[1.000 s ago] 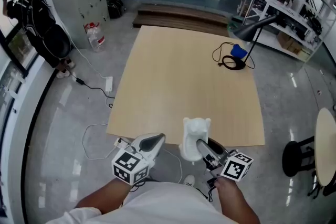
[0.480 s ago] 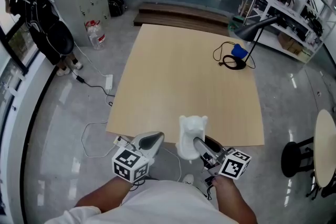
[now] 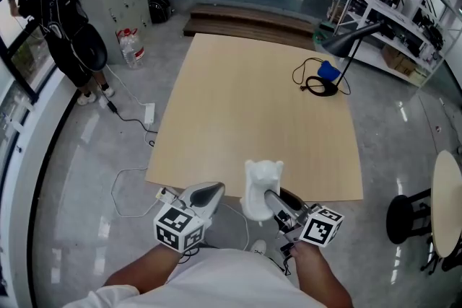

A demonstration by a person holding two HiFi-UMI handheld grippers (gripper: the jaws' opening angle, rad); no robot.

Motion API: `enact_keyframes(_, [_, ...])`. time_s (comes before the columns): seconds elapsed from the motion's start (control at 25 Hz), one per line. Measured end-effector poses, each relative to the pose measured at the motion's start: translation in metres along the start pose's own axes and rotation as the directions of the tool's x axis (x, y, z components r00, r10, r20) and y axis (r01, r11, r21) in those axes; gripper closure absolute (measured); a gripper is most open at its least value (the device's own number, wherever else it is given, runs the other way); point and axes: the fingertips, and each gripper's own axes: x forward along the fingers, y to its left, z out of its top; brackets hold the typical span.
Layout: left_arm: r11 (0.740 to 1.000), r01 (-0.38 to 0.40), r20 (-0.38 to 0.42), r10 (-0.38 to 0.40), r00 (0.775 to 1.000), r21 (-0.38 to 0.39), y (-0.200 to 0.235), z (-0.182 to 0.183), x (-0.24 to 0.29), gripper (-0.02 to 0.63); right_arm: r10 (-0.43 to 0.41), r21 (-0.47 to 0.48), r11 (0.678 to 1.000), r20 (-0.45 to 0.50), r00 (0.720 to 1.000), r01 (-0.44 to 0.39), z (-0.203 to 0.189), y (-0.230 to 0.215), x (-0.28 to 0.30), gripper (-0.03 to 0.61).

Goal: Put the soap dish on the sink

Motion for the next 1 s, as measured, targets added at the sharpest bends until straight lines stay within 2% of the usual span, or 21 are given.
enact_keyframes(0.48, [0.999,0.013,-0.007,-0.012,1.0,0.035,-0.007,-0.005,-0.008,0.606,-0.035,0.021,0.999,0.032,0.999,0.034,-0.006,0.003,-0.011,0.433])
enact_keyframes(0.76, [0.993,0.093,-0.028,-0.091,0.995,0.076,-0.011,-0.003,-0.012,0.606,-0.111,0.049,0.993,0.094,0.989,0.106,-0.015,0.01,-0.022,0.433])
enact_keyframes(1.0, [0.975,0.195,-0.082,-0.186,0.979,0.111,-0.03,-0.011,-0.005,0.606,-0.199,0.094,0.978,0.177,0.964,0.185,-0.022,0.012,-0.05,0.433])
